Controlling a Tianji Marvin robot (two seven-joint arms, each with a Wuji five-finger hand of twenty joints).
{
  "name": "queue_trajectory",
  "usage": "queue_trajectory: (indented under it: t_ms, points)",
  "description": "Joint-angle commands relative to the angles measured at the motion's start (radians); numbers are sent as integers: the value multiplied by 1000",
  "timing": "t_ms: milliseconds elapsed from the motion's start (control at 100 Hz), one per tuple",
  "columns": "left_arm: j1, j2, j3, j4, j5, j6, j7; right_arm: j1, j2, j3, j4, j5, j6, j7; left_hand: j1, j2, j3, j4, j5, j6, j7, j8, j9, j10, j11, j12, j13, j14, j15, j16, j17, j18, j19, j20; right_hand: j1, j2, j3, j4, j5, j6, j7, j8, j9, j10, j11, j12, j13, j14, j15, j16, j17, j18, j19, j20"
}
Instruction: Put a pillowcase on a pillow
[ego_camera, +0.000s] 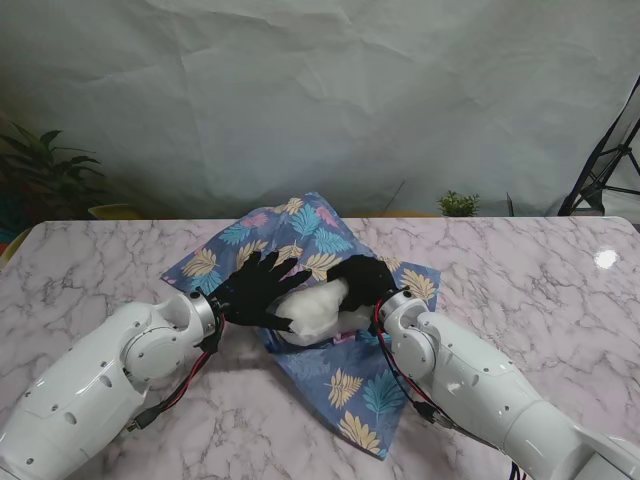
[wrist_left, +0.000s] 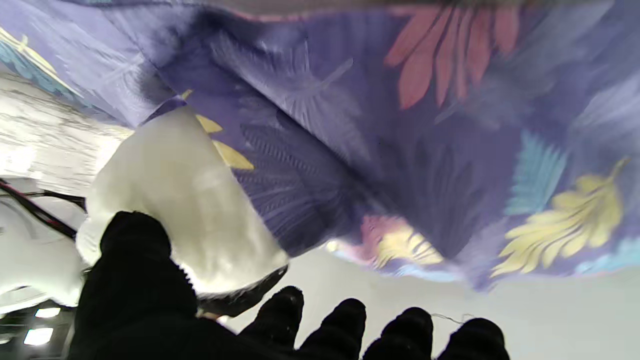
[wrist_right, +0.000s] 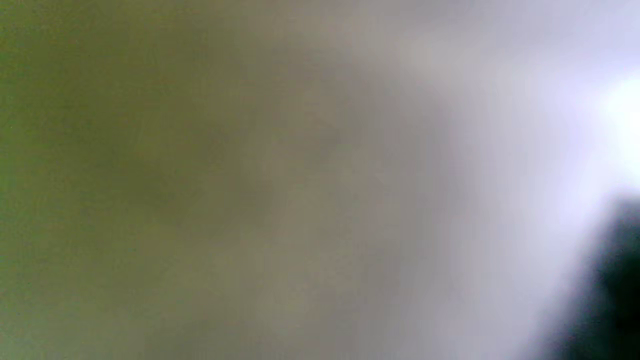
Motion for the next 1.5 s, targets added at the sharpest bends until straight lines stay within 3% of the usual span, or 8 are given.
queue_trajectory:
  t_ms: [0,460,810,870,1030,1150,1370,1490]
  points:
    - [9,-3,18,10,-36,-11,-8,-8,0,-1,1,4,5,6,-49,55,-5,-20,-27,14,-22,-18,-35,2,-13,-17,-35,6,-24,-15,-18,58,-41,-30,56,83,104,29,41,-9,84,28,8,-15,47,16,106,-100,182,59,42,-308,56,39]
    - [-34,-14,138,51,-202,187,-90,-17,1,9,-32,2,19,8,32,-58,19,12,-26,76,-21,-20,-36,14,-13,-17,-36,83,-8,30,45,167,34,162,55,86,105,30,43,-6,83,28,10,-12,46,18,106,-98,186,63,43,-306,61,41]
    - [-61,-70,215,162,-151,223,198,-47,26,43,-99,-19,-35,45,580,-107,171,94,-24,145,32,246,178,32,112,475,381,-30,752,597,430,-261,1014,446,40,114,103,32,19,-15,81,38,-13,-22,41,26,103,-109,150,48,35,-284,36,27]
    - [-70,-82,230,191,-147,216,261,-55,31,51,-111,-20,-44,60,621,-238,416,14,46,149,108,391,320,35,190,546,523,-79,871,701,528,-353,1195,487,20,142,95,33,-14,-14,74,46,-39,-25,29,29,102,-107,90,32,7,-246,7,15]
    - [-87,-87,248,212,-150,223,267,-103,77,108,-202,-69,-39,151,622,-234,504,-51,498,88,286,409,375,37,520,779,547,-28,985,727,612,-386,1364,512,-170,201,78,-4,-226,18,-53,108,-213,-56,-79,27,-27,-90,-241,37,-243,-25,-187,-56]
    - [-98,-97,257,243,-163,225,295,-194,125,220,-337,-127,-27,264,622,-262,539,-60,654,39,453,438,602,-10,445,909,625,-54,1080,747,691,-392,1448,514,-409,396,23,160,-461,157,-330,332,-451,-13,-182,7,-272,14,-473,-70,-546,68,-344,-135]
    - [-110,-107,258,276,-194,216,312,-394,166,447,-564,-233,-42,348,622,-260,571,-70,630,-56,718,516,684,-65,436,939,689,-120,1086,759,727,-391,1464,497,-542,729,-247,209,-742,263,-437,267,-730,19,-256,-30,-701,59,-494,-185,-930,12,-468,-305]
    - [-105,-121,242,287,-265,222,314,-479,155,510,-627,-218,-82,284,622,-261,590,-72,590,-54,811,537,698,-64,436,948,709,-127,1081,764,743,-380,1455,494,-545,786,-223,217,-590,227,-357,300,-531,-3,-219,-19,-551,-14,-370,-154,-791,-114,-340,-254]
